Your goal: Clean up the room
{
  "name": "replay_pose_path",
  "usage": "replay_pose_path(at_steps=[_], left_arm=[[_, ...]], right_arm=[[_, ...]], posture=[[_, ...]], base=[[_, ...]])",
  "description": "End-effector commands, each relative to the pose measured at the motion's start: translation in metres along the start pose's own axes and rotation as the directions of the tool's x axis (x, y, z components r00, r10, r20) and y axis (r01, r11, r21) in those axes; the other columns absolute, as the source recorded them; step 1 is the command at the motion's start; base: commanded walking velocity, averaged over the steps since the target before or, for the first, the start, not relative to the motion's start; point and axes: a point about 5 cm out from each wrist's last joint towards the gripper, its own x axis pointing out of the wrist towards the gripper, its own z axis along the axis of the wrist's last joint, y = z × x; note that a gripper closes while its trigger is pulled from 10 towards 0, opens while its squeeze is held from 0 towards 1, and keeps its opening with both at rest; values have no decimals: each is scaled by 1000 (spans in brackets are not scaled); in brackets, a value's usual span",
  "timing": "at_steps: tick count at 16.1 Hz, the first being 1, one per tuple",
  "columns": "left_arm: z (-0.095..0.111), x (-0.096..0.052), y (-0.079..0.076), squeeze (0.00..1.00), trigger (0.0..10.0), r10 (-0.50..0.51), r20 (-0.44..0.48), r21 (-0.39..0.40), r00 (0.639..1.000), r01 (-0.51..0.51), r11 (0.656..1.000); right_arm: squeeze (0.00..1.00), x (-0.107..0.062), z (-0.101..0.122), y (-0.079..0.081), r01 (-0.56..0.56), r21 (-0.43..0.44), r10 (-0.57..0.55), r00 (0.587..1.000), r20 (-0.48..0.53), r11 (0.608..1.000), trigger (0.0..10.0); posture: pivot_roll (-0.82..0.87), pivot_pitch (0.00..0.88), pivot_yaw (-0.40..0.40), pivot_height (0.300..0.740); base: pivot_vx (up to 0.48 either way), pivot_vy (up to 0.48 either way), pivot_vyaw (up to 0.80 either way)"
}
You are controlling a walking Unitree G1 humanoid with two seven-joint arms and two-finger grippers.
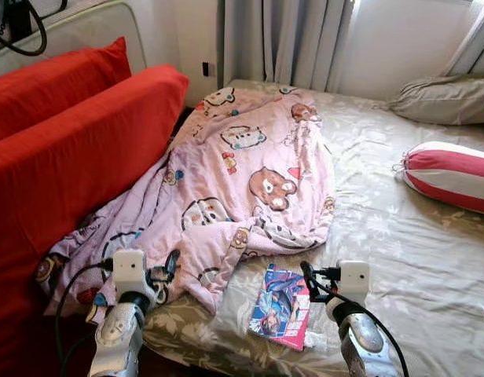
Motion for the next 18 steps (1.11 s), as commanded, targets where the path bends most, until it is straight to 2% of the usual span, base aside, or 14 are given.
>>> replay_pose_path(at_steps=[1,5,10,13,18], left_arm=[[1,1,1,0,10000,3,-5,-9,1000,-3,1000],[-1,1,-3,0,10000,-11,-14,-8,1000,11,1000],[5,4,0,0,10000,-11,1,7,1000,11,1000],[3,3,-2,0,10000,-15,-7,5,1000,15,1000],[2,3,-4,0,10000,-17,-12,0,1000,17,1000]], right_arm=[[0,-1,-3,-2,16,-4,-16,1000,-20,1000,10000],[0,-2,-1,-5,38,-5,-38,999,5,999,10000],[0,-1,-6,0,29,-14,-29,999,-28,999,10000],[0,-1,-8,1,30,-28,-31,999,-39,999,10000],[0,-2,-6,-3,54,-24,-55,998,-25,998,10000]], posture=[[24,78,-47,685],[21,78,-46,680],[30,77,-44,680],[30,76,-44,645],[29,75,-42,640]], base=[[0,0,0],[0,0,0],[0,0,0],[0,0,0],[0,0,0]])
